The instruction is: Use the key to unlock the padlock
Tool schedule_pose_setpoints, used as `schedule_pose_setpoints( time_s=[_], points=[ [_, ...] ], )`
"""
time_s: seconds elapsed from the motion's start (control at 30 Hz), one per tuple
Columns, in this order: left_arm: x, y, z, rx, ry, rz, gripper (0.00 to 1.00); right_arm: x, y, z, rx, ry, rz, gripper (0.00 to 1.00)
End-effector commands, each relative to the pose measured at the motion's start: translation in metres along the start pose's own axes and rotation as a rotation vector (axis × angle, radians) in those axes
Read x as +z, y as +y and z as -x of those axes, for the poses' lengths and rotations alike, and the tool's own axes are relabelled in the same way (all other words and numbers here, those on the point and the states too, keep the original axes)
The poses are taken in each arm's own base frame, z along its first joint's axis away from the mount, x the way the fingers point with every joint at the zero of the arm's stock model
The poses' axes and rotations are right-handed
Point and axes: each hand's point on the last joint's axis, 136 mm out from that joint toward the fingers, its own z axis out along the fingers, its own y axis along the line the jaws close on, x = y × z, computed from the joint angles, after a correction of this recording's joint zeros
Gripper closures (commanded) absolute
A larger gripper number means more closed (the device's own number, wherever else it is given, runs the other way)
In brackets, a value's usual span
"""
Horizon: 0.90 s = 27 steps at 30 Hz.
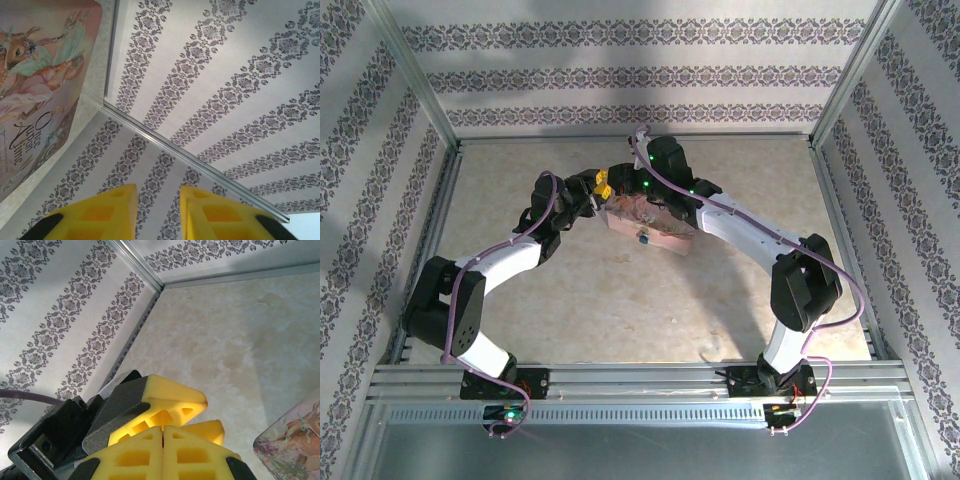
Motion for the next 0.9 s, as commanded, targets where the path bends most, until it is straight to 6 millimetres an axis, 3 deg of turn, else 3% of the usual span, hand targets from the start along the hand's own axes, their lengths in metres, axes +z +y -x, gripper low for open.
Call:
schedule_pose_setpoints(
  time_s=[0.0, 0.47, 0.53, 0.63, 0.87],
  points=[
    [0.002, -0.005, -0.005, -0.022, 0.016, -0.044, 0.76, 0.0, 0.006, -0.002, -0.009, -0.017, 0.012, 1.0],
    [0.001, -0.006, -0.004, 0.021, 0.016, -0.048, 1.0, -0.01, 0.007, 0.004, -0.009, -0.044, 0.007, 1.0],
    [0.001, -0.013, -0.008, 0.089, 0.022, -0.056, 1.0, -0.014, 0.006, 0.006, -0.009, -0.051, 0.006, 1.0],
    [-0.004, -0.026, -0.013, 0.249, 0.004, -0.056, 1.0, -0.024, 0.003, 0.01, -0.002, -0.07, 0.002, 0.89],
    [-0.04, -0.064, -0.019, 0.755, -0.134, 0.039, 1.0, -0.065, -0.007, 0.02, 0.046, -0.124, 0.051, 0.68]
  ],
)
